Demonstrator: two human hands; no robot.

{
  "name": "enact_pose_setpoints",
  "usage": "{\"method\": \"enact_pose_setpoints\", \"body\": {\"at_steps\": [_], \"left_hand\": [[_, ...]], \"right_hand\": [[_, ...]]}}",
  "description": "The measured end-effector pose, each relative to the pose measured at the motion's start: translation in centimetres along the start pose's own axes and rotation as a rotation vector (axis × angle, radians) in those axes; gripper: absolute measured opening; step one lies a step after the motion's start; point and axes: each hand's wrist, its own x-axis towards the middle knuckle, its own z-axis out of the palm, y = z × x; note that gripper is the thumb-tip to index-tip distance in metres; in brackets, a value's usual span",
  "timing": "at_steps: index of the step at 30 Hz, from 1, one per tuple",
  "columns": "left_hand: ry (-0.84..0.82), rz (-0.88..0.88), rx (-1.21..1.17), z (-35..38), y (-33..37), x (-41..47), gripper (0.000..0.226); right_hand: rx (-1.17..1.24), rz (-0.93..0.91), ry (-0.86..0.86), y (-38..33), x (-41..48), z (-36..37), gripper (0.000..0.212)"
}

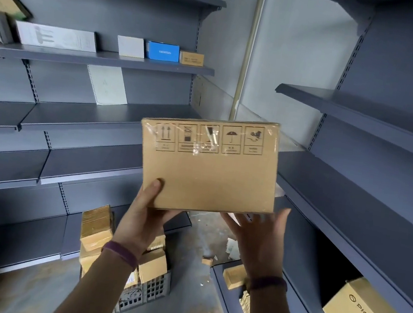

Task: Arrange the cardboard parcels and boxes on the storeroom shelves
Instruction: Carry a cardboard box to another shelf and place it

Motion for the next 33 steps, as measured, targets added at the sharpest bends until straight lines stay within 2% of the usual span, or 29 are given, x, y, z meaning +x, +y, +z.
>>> {"method": "enact_pose_setpoints", "body": {"at_steps": [2,4,7,8,10,11,12,14,17,21,25,27,29,33], "left_hand": [[-0.005,-0.013,-0.016,-0.8,0.1,-0.6,0.039],[-0.021,-0.035,0.017,-1.5,0.2,-0.9,0.037],[-0.02,-0.079,0.084,-2.3,0.5,-1.0,0.043],[-0.024,-0.082,0.097,-2.4,0.7,-1.0,0.055],[-0.028,-0.098,0.115,-2.5,0.9,-0.7,0.088],[-0.039,-0.104,0.098,-2.6,1.0,-0.5,0.086],[-0.052,-0.101,0.069,-2.5,1.1,-0.5,0.072],[-0.047,-0.087,0.019,-2.5,1.1,-0.2,0.045],[-0.021,-0.027,-0.007,-2.1,0.8,0.2,0.042],[0.005,0.016,-0.038,-0.6,-0.2,0.6,0.093],[0.03,0.042,-0.057,-0.3,0.0,1.2,0.106],[0.044,0.049,-0.024,-0.2,0.3,1.3,0.099],[0.065,0.052,-0.025,0.0,0.6,1.5,0.081],[0.11,0.027,-0.013,0.3,1.6,1.4,0.065]], "right_hand": [[-0.01,0.06,0.081,0.2,0.0,-0.1,0.113],[-0.114,0.064,0.138,0.1,-0.2,-0.1,0.111],[-0.133,0.115,0.058,-0.4,-0.4,0.1,0.044],[-0.173,0.104,0.029,-0.5,-0.3,0.0,0.037],[-0.222,0.097,0.059,-0.6,-0.6,0.1,0.052],[-0.205,0.098,0.018,-0.5,-0.7,0.2,0.059],[-0.206,0.083,-0.017,-0.2,-0.8,0.2,0.06],[-0.178,0.055,-0.021,0.2,-0.7,0.1,0.05],[-0.16,0.071,-0.049,0.7,-0.8,0.0,0.049],[-0.129,0.112,-0.04,1.5,-1.1,0.5,0.061],[-0.138,0.091,0.011,1.9,-1.7,0.3,0.057],[-0.169,0.094,0.017,1.8,-1.8,0.3,0.052],[-0.182,0.092,0.051,1.2,-1.6,0.5,0.049],[-0.167,0.037,0.141,-0.4,-0.2,0.6,0.059]]}}
